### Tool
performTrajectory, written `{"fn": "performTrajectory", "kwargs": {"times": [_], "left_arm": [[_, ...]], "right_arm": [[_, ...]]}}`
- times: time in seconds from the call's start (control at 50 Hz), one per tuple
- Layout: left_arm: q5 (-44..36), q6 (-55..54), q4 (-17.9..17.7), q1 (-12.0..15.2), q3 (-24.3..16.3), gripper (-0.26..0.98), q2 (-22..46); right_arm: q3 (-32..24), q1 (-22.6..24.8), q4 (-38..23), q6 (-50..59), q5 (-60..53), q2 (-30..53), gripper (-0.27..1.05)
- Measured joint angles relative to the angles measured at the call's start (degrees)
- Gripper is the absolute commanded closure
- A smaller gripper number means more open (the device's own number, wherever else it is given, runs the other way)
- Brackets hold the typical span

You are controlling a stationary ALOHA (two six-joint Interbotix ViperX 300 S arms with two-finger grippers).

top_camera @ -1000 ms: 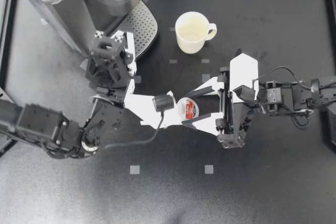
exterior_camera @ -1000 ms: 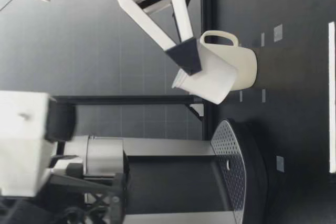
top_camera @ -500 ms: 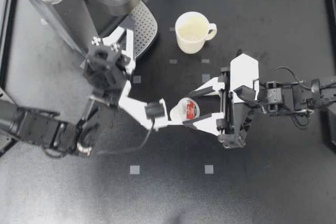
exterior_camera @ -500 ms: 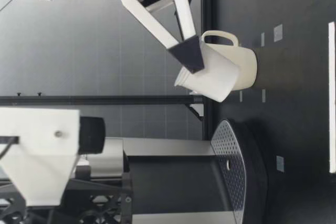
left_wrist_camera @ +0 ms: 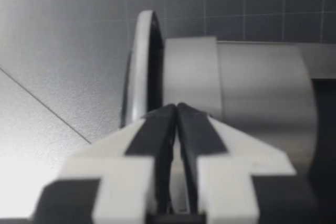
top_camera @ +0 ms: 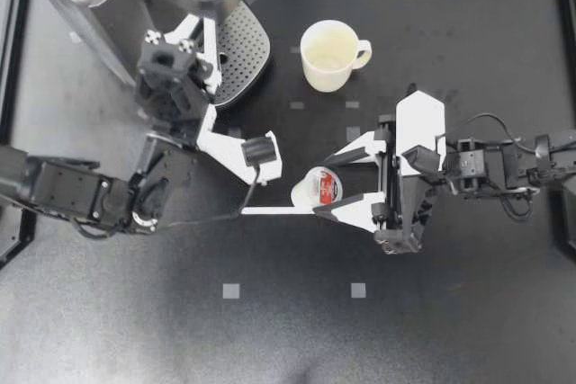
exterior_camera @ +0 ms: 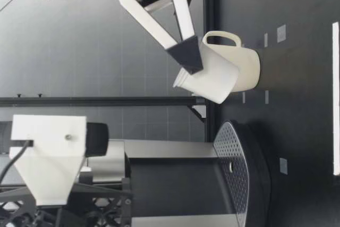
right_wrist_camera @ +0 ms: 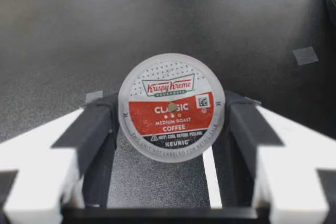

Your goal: Place the coffee capsule inside the capsule container, then place the cup onto the center of the cup tray.

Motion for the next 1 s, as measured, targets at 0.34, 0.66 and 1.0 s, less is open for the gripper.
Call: {"fn": "performTrajectory", "kwargs": {"times": [0.34,0.66,1.0], "left_arm": [[-0.18,0.09,3.69,1.23,0.26,0.57,-2.11],[-1.14,-1.49,8.09,3.25,0.18,0.57,-9.23],[-11.78,-21.62,8.09,7.65,2.64,0.58,-19.86]], "right_arm": [[0.0,0.0,0.0,0.09,0.09,0.09,0.27],[-0.44,0.0,0.0,0.26,0.09,0.09,0.27],[-1.85,0.0,0.0,0.18,0.0,-0.53,0.27]]}}
